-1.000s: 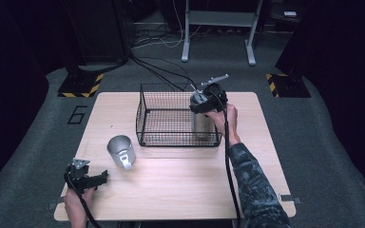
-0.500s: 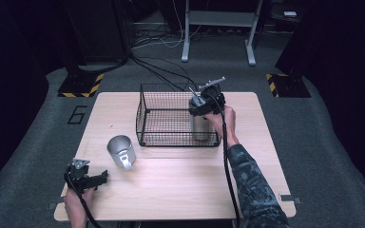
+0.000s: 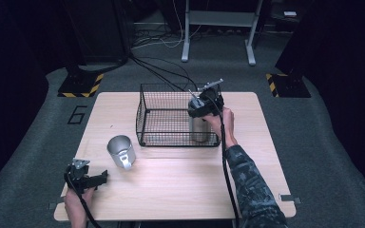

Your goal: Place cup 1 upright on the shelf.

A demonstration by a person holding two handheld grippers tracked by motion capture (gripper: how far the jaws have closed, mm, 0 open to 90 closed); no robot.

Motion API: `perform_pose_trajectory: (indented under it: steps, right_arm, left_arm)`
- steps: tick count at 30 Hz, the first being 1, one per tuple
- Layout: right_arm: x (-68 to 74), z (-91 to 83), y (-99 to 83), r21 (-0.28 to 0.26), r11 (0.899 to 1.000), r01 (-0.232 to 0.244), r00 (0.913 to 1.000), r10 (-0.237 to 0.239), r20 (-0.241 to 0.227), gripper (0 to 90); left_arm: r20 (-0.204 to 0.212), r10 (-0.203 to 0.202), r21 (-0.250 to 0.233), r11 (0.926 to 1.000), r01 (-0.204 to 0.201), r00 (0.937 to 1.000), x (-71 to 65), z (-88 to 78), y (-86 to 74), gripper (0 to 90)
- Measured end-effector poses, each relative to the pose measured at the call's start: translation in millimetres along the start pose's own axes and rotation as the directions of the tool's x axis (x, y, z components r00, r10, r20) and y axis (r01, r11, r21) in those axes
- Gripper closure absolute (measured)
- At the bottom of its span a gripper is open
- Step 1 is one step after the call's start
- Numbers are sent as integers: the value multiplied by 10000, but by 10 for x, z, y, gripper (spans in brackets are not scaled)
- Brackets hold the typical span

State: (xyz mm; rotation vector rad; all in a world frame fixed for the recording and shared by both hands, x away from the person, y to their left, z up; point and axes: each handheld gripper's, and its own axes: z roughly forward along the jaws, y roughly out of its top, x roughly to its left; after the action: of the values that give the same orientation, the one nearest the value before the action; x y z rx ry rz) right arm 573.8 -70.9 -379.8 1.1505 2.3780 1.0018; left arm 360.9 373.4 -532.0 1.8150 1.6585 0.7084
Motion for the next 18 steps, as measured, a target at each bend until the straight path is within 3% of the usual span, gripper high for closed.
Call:
perform_pose_trajectory:
  steps: [18]
  right_arm:
    - [-23, 39, -52, -104, 9996, -264, 9996, 263, -121, 30]
  left_arm:
    - [10, 12, -4, 10000, -12, 10000, -1, -1, -1, 4]
